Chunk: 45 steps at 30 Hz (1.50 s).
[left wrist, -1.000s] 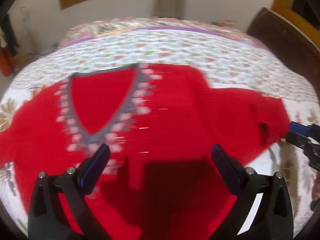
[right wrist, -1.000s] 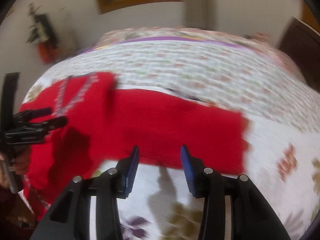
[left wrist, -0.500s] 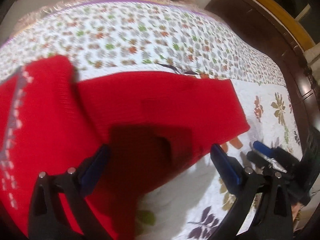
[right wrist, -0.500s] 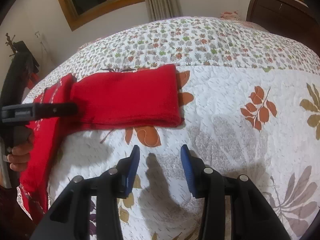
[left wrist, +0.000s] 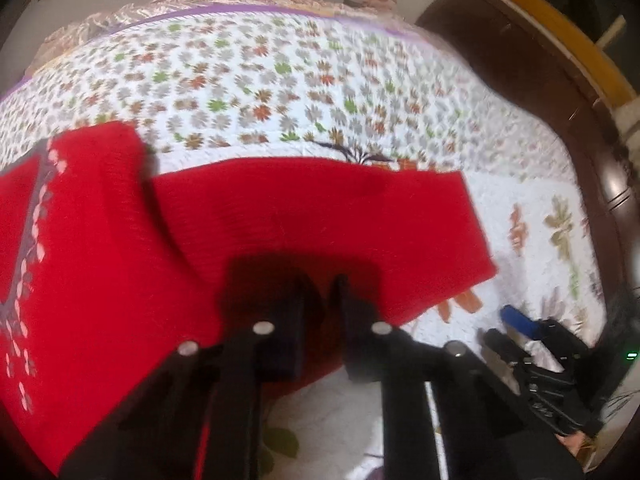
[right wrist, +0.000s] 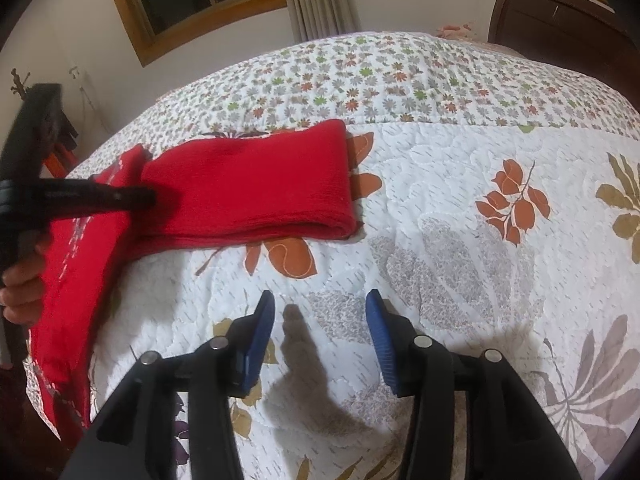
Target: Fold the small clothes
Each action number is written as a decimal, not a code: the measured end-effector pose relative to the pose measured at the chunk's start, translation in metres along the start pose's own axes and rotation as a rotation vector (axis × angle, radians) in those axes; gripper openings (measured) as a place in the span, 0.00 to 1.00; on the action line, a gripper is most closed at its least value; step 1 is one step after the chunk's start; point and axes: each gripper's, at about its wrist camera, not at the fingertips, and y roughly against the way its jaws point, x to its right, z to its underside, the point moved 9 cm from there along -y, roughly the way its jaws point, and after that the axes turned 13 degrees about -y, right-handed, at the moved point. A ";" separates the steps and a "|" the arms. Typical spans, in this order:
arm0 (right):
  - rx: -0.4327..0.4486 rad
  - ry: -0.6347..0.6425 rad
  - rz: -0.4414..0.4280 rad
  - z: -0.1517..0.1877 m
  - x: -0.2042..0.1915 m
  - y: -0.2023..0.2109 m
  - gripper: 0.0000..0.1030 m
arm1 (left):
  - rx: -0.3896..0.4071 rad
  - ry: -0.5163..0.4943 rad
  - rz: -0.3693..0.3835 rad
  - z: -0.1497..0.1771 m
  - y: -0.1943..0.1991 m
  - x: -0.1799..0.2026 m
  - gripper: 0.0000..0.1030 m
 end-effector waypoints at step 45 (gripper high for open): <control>-0.066 0.168 -0.128 -0.001 -0.196 -0.035 0.53 | 0.125 0.291 -0.139 0.134 0.158 -0.294 0.34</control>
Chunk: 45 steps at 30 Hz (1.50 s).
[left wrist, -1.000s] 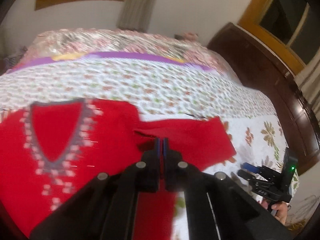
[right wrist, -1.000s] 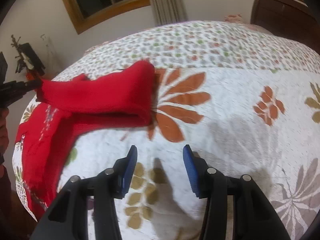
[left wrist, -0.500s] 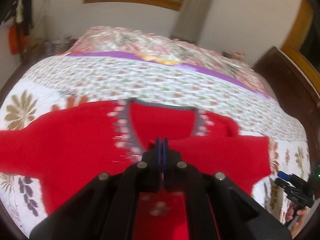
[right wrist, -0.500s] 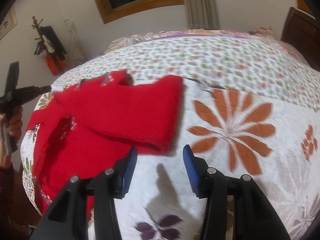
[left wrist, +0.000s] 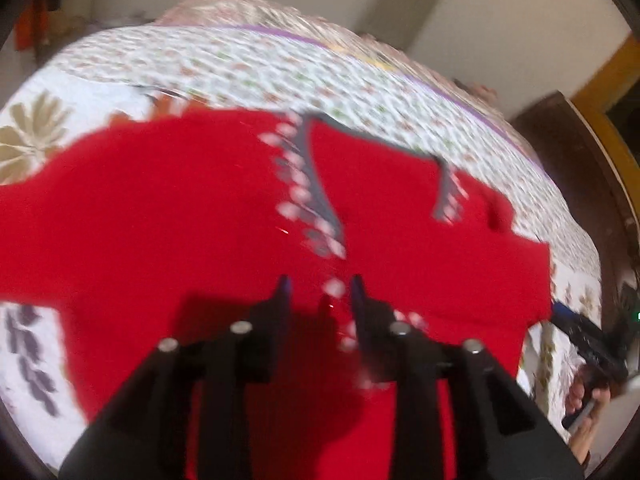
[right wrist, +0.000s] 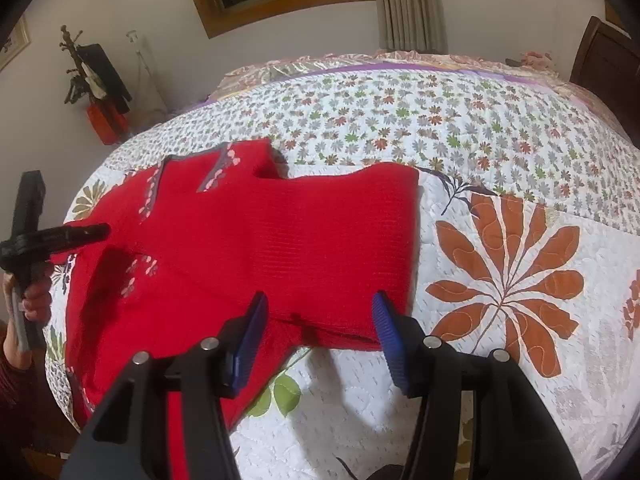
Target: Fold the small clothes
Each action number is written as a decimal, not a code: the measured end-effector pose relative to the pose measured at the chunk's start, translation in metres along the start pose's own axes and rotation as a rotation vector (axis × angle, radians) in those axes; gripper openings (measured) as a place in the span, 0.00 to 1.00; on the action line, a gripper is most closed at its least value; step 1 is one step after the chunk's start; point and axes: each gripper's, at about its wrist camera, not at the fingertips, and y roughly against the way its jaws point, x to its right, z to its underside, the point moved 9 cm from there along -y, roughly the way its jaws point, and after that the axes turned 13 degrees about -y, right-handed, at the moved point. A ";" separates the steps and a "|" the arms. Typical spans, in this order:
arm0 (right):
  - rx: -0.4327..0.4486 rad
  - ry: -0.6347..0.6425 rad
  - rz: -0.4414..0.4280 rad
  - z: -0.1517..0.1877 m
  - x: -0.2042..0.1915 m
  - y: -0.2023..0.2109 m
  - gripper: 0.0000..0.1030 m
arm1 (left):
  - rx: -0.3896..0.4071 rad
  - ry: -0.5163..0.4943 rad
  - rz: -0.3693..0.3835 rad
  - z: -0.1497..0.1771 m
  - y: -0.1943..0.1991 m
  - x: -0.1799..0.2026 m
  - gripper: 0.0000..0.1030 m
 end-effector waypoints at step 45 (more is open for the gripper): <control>-0.014 -0.013 -0.025 0.003 0.004 -0.006 0.56 | -0.049 0.042 0.202 -0.026 -0.076 0.027 0.50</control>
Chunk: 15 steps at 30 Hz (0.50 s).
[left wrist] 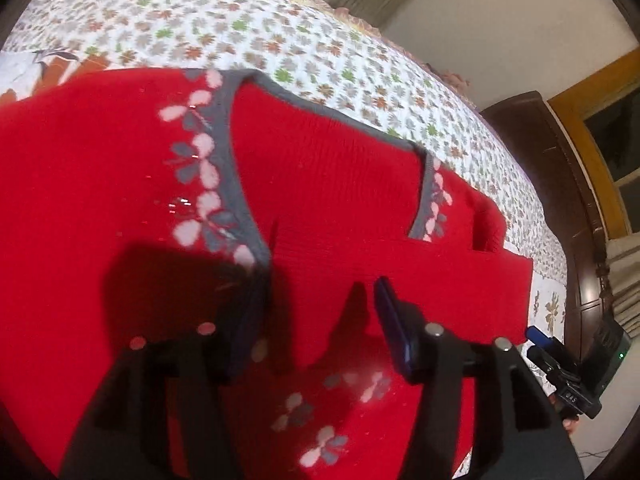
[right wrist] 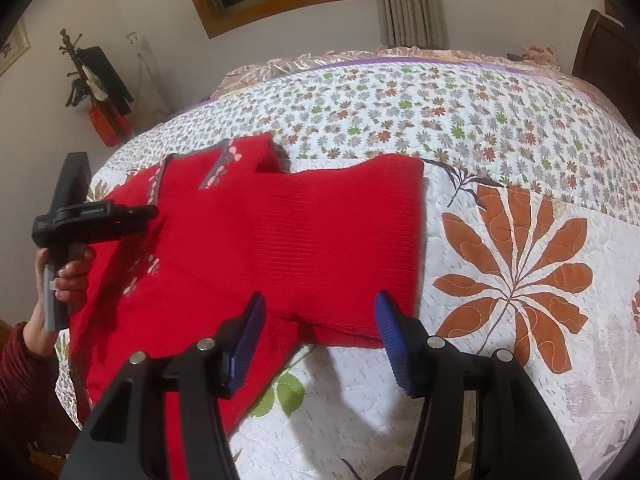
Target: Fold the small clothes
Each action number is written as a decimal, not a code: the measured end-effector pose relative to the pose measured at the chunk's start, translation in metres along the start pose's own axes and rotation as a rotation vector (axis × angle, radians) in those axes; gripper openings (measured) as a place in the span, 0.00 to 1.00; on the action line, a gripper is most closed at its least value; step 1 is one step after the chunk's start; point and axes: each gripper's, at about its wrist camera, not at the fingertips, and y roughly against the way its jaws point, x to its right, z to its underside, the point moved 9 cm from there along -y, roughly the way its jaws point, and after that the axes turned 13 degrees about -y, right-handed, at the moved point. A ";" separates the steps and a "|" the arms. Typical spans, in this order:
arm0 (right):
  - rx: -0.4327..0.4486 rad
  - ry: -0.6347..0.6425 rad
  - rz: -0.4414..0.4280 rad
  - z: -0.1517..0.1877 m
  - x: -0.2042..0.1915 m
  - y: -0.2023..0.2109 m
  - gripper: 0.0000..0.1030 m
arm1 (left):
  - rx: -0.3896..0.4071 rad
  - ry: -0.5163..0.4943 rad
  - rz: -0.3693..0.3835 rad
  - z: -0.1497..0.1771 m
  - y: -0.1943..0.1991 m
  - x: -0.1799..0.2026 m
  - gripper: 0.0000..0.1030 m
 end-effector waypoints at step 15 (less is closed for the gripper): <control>0.004 0.008 -0.014 0.000 -0.005 0.000 0.60 | 0.128 -0.023 -0.019 -0.010 0.036 0.023 0.02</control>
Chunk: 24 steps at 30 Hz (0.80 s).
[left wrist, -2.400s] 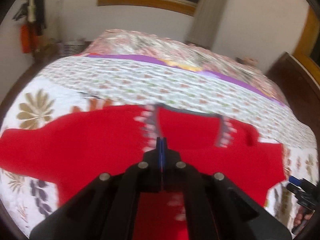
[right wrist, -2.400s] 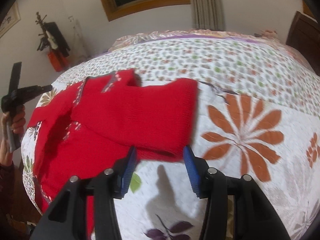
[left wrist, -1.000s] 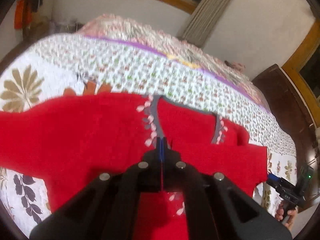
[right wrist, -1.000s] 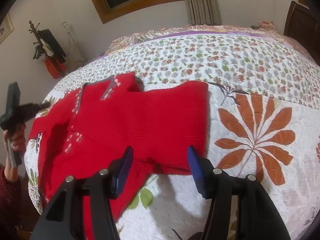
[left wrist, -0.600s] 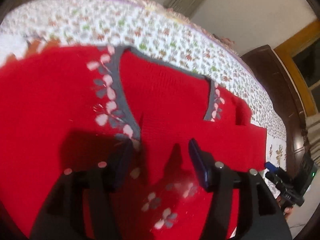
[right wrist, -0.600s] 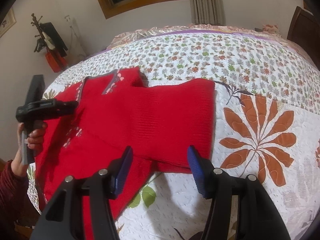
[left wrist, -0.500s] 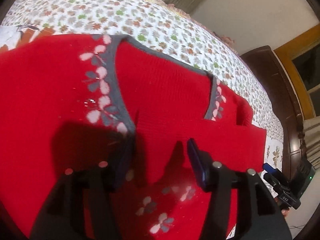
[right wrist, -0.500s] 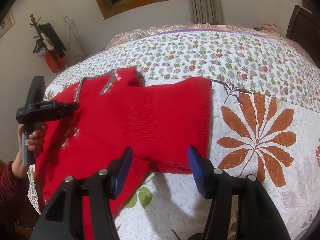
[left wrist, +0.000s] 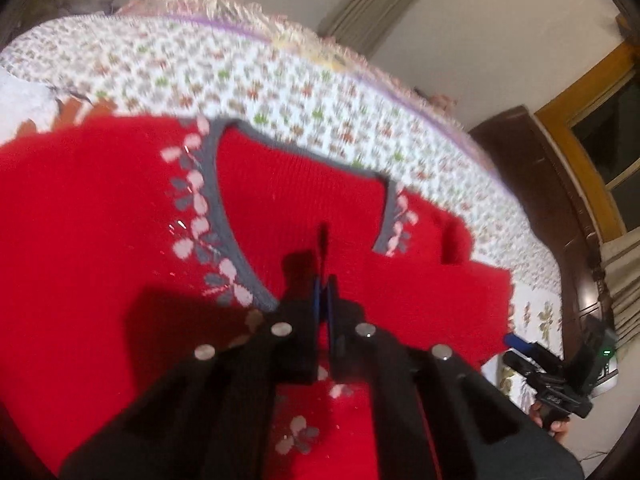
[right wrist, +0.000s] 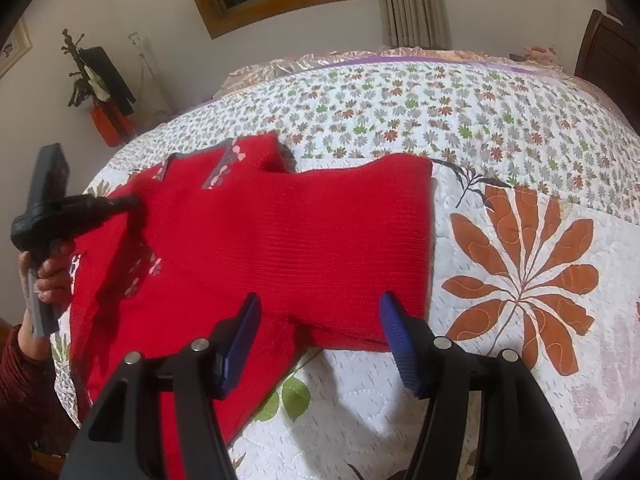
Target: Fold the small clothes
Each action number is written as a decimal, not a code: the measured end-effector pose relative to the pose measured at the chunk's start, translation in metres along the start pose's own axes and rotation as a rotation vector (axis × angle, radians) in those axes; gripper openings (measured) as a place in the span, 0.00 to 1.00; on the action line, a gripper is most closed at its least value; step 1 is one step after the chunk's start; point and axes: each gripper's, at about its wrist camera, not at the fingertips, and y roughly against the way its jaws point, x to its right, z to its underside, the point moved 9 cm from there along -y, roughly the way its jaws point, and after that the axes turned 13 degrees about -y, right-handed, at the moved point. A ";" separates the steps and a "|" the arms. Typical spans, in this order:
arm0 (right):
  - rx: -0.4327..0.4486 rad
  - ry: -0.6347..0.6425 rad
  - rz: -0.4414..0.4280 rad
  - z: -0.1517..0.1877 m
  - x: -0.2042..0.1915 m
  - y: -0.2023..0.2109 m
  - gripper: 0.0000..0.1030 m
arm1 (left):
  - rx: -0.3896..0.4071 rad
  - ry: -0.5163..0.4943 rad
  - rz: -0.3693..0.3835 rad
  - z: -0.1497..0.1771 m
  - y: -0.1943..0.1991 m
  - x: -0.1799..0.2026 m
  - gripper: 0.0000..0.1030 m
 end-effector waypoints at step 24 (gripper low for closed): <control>-0.068 -0.049 -0.073 -0.007 -0.032 -0.038 0.65 | 0.087 0.096 -0.220 -0.017 0.097 -0.139 0.02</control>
